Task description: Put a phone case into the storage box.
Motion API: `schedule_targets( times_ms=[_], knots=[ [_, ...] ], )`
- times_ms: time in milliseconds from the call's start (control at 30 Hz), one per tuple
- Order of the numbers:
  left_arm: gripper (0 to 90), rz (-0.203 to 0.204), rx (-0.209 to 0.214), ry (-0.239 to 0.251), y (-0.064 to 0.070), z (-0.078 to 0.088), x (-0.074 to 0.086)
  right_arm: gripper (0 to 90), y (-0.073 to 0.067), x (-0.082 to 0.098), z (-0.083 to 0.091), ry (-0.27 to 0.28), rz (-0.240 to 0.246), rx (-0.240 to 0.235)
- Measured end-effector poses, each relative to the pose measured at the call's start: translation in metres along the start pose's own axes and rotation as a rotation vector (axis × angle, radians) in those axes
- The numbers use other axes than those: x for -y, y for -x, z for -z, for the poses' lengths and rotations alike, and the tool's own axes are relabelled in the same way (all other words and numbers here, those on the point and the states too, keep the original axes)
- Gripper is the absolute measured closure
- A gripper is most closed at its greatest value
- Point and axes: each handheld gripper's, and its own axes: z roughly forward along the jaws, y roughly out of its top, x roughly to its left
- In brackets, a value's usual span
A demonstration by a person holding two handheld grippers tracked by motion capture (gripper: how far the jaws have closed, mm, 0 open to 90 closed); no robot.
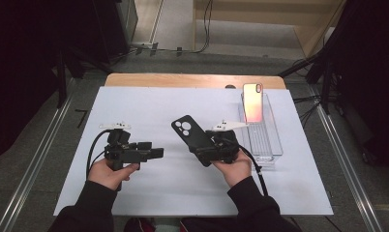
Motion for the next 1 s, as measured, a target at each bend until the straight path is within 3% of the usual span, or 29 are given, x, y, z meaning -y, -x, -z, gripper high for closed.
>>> schedule_targets(
  times_ms=[167, 333, 833, 1000],
  knots=[
    [24.5, 0.025, -0.002, 0.023, 0.001, -0.003, -0.008, 13.1, -0.008, 0.003, -0.004, 0.019, -0.012, 0.018],
    [24.5, 0.048, -0.029, 0.043, 0.001, -0.008, -0.014, 13.1, -0.012, 0.01, -0.008, 0.054, -0.058, 0.014],
    [26.8, 0.101, -0.077, 0.041, -0.001, -0.029, -0.039, 13.0, -0.021, 0.022, -0.016, 0.113, -0.125, 0.013],
    [31.2, 0.154, -0.079, 0.037, -0.007, -0.033, -0.044, 13.0, -0.023, 0.026, -0.019, 0.128, -0.136, 0.008]
  ],
)
